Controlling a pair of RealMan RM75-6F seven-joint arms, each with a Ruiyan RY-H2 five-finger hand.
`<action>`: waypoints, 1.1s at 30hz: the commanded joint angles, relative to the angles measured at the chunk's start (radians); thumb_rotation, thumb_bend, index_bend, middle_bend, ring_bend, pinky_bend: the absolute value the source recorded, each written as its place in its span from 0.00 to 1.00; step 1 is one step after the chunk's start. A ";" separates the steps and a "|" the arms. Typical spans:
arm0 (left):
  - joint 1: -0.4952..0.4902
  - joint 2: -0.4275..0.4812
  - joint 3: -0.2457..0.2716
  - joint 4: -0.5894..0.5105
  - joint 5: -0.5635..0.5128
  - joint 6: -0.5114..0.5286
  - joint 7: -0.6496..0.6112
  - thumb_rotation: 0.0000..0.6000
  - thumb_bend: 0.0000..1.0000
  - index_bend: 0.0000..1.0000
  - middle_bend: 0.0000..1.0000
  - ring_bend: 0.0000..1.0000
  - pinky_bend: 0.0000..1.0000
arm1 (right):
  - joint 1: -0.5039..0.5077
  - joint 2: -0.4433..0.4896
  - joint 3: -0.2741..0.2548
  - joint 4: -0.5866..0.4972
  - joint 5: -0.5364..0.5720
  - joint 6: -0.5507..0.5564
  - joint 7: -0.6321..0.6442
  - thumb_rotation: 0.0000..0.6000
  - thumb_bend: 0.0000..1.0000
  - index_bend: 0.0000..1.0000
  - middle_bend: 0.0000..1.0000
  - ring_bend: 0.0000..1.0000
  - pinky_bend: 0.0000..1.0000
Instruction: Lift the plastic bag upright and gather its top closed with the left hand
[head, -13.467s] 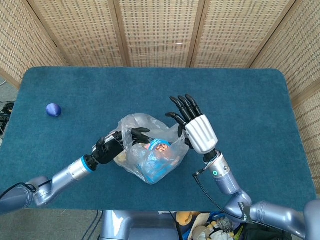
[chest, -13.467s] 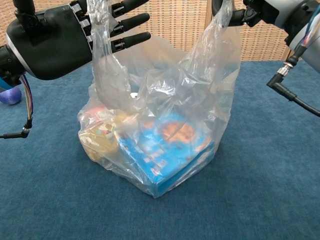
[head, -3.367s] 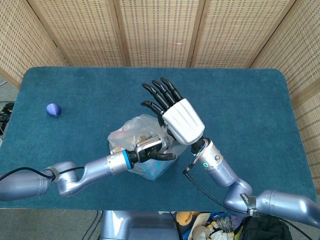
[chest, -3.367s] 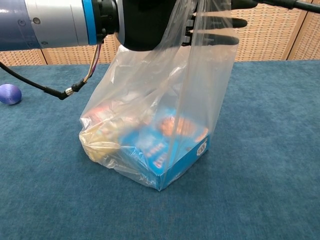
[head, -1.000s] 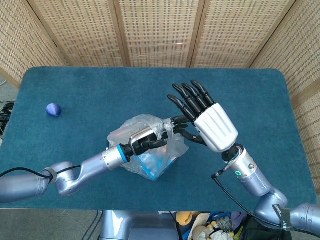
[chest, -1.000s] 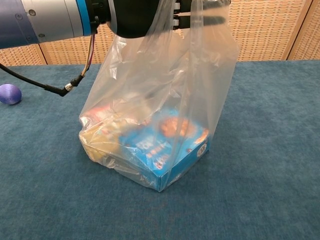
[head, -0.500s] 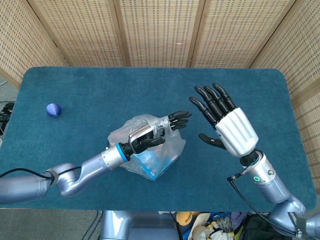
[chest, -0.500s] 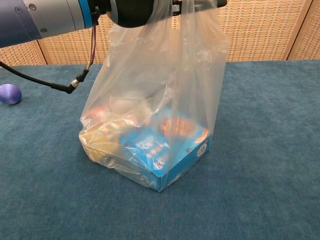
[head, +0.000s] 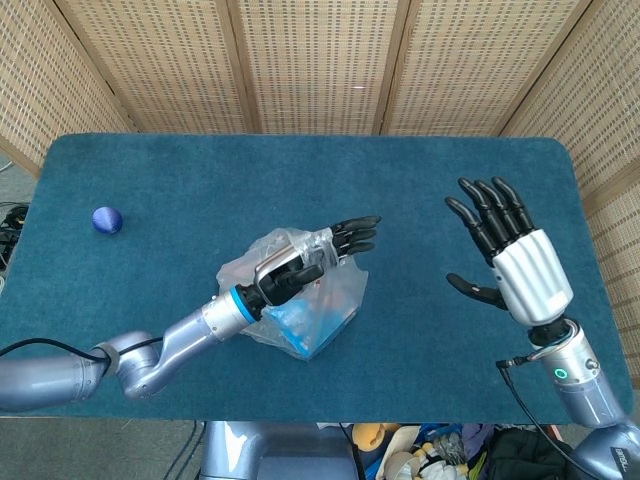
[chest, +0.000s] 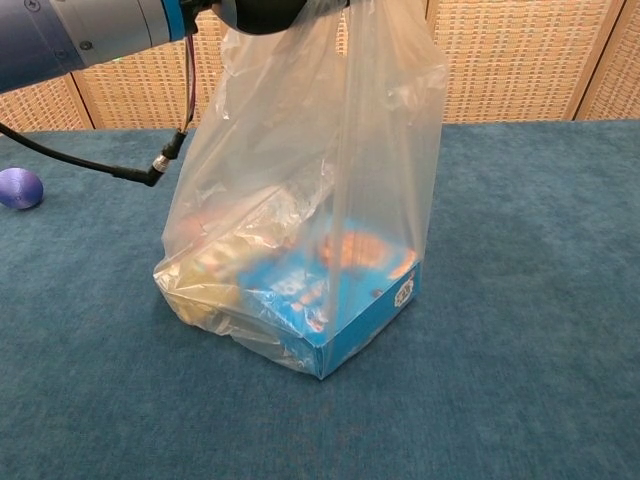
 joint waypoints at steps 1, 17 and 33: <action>0.012 0.001 -0.008 -0.006 -0.013 0.010 -0.005 0.57 0.22 0.16 0.08 0.05 0.10 | -0.034 0.001 -0.017 0.025 0.014 0.022 0.027 1.00 0.00 0.00 0.00 0.00 0.01; 0.070 0.105 -0.028 -0.093 -0.042 0.013 0.087 1.00 0.38 0.49 0.50 0.38 0.39 | -0.205 -0.144 -0.120 0.318 0.132 0.049 0.150 1.00 0.00 0.00 0.00 0.00 0.01; 0.130 0.284 -0.075 -0.252 -0.106 -0.023 0.271 1.00 0.85 0.82 0.80 0.63 0.65 | -0.295 -0.193 -0.155 0.279 0.066 0.128 0.069 1.00 0.00 0.00 0.00 0.00 0.01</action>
